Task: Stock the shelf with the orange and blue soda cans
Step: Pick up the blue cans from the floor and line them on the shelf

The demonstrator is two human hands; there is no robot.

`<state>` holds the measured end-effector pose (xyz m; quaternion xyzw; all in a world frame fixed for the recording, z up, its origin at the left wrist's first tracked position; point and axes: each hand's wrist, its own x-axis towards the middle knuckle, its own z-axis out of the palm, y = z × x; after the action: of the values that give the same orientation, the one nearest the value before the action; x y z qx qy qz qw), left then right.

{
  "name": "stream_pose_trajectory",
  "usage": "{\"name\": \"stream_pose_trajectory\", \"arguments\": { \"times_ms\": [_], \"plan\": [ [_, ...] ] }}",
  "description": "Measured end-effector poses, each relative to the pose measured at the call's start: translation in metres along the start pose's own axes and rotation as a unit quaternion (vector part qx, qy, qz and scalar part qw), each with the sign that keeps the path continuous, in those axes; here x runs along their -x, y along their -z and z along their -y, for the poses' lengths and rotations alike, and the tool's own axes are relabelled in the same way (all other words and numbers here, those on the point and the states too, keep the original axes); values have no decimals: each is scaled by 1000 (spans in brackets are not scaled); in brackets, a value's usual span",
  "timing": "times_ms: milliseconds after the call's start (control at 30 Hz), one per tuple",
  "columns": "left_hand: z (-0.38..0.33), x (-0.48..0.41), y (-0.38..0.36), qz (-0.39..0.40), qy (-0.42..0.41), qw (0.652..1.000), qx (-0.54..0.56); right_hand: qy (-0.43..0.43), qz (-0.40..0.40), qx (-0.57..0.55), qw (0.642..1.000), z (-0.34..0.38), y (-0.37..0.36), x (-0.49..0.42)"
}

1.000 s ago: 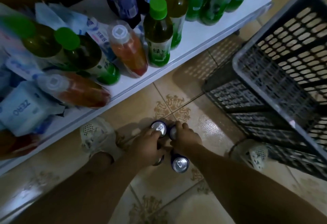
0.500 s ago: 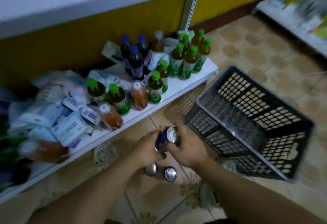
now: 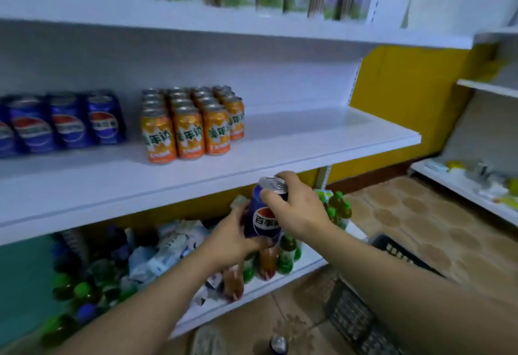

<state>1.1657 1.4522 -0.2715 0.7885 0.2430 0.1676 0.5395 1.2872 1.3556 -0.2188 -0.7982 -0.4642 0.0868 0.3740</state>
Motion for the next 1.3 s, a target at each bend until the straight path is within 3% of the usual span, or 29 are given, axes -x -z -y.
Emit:
{"name": "stream_pose_trajectory", "arguments": {
  "times_ms": [167, 300, 533, 700, 933, 1300],
  "plan": [
    [-21, 22, 76, -42, -3, 997, -65, 56, 7, 17, 998, 80, -7, -28],
    [-15, 34, 138, -88, 12, 980, -180, 79, 10, 4, 997, 132, -29, -54],
    [35, 56, 247, -134, 145, 905, -377, 77, 65, -14, 995, 187, -86, -97],
    [76, 82, 307, -159, 228, 850, -448, 92, 94, 11, 991, 201, -129, -114],
    [101, 94, 321, -211, 240, 801, -507, 98, 131, -47, 985, 226, -183, -138],
    [108, 95, 316, -257, 206, 798, -505, 132, 242, -61, 959, 295, -263, -167]
  ]
}}
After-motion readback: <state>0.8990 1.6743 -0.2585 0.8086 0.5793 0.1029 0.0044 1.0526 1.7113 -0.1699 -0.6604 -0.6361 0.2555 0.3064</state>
